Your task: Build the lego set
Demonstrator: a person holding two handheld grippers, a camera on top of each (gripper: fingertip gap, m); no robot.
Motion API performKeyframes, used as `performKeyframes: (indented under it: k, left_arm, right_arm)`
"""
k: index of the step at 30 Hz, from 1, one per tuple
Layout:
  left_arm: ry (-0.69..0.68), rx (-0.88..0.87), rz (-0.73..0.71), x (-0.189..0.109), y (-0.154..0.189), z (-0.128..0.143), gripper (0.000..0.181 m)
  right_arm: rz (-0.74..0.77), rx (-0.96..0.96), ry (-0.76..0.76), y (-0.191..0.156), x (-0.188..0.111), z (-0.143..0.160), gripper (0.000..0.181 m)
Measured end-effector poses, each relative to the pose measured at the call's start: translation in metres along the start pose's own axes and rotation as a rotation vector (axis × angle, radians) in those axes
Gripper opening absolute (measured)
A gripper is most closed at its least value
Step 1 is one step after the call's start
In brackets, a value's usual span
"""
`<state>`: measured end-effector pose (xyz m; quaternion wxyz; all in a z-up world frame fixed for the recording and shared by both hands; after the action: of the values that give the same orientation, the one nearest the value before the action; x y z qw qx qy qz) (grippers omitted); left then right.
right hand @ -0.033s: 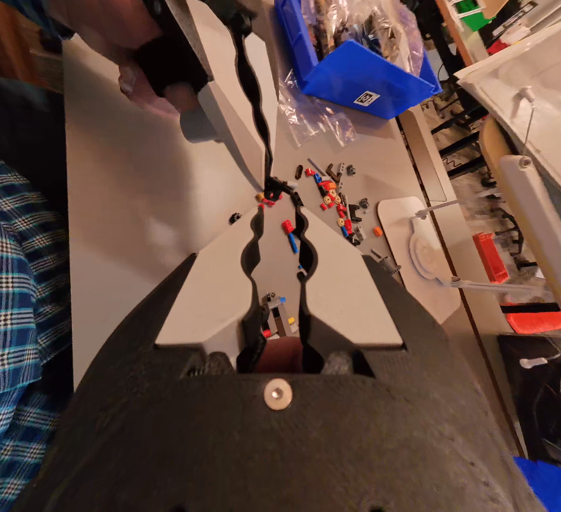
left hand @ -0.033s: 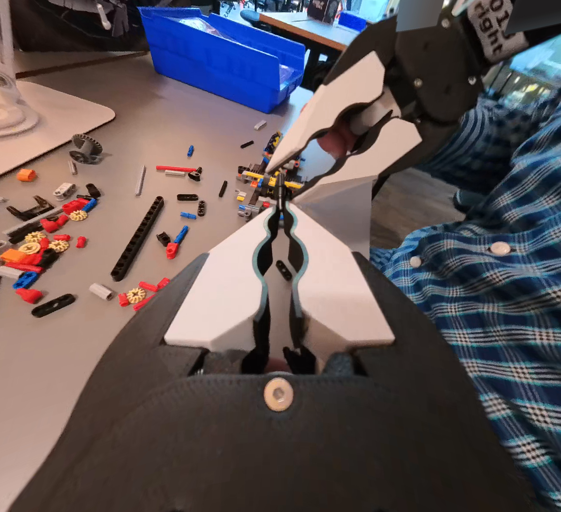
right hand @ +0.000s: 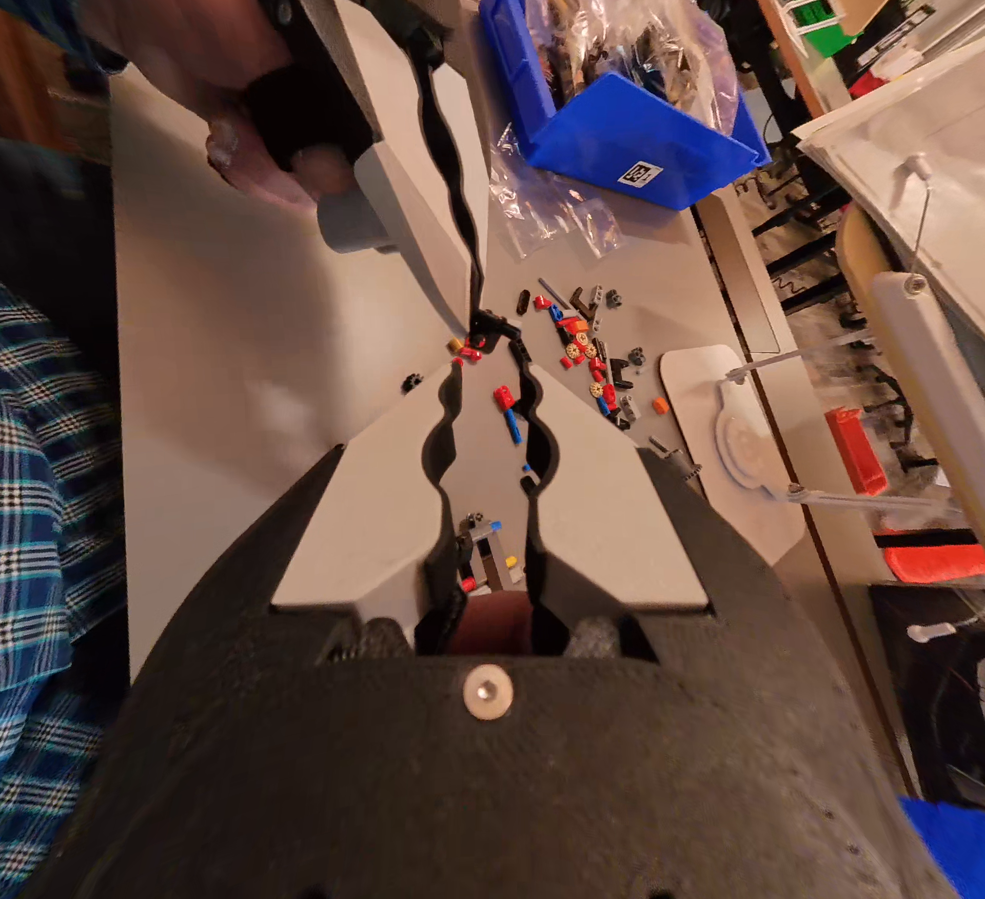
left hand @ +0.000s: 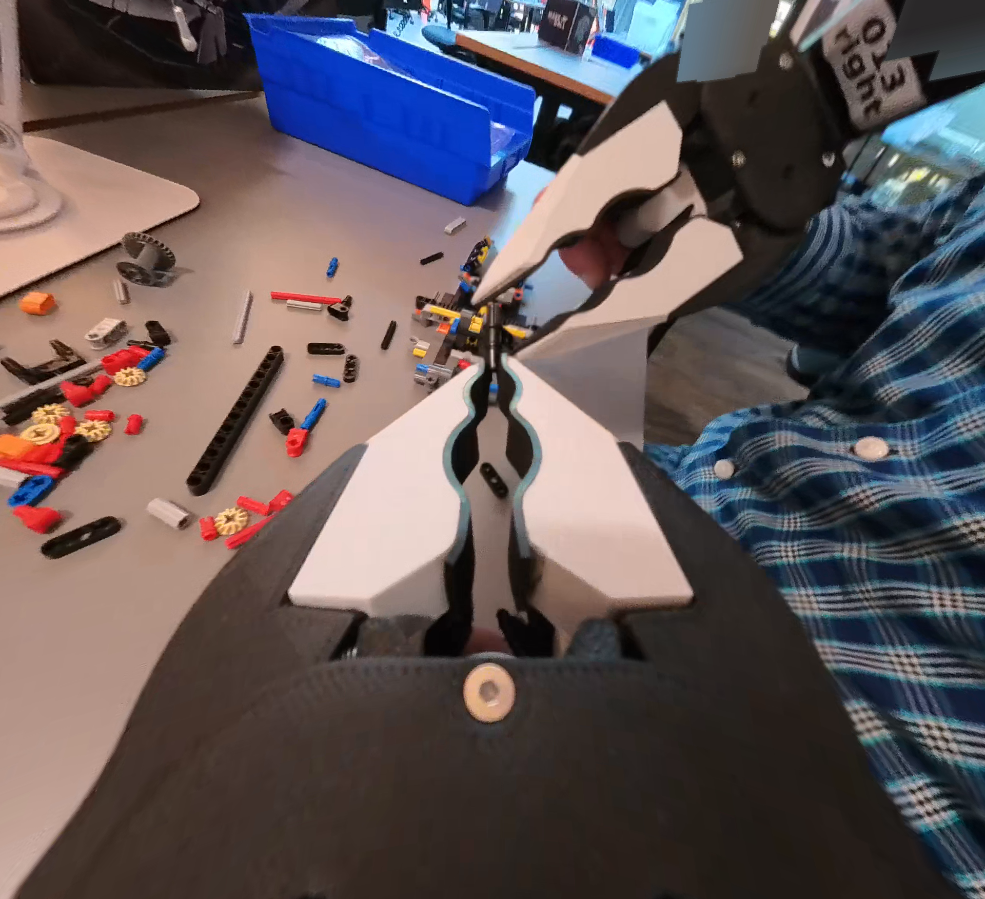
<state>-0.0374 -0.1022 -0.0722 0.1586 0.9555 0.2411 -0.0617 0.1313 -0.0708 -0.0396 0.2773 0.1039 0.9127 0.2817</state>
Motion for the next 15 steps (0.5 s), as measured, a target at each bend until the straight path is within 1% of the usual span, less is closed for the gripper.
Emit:
performKeyframes:
  k: [4,9,15]
  left_arm:
    - [0.066,-0.11,0.046,0.0037,-0.0013,-0.0017,0.0]
    - [0.148,-0.258,0.103,0.0077,-0.0053,-0.0025,0.0]
    - [0.211,-0.352,0.156,0.0104,-0.0061,-0.0011,0.0]
  right_arm:
    - [0.06,-0.029,0.004,-0.0035,-0.0022,0.0002,0.022]
    - [0.131,-0.052,0.007,-0.0021,-0.0039,-0.002,0.019]
    - [0.172,-0.084,0.022,-0.0033,-0.0054,-0.0057,0.016]
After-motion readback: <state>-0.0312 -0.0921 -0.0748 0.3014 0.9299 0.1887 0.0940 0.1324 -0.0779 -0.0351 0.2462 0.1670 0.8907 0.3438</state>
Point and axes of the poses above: each gripper's, where its closed fingertips meet, x out along the fingers, z out of its underside, y = z × x across the jaws, the point moved 10 cm from there along -x, back along the fingers, and after that the axes turned 5 degrees about z, right-handed, at the moved point
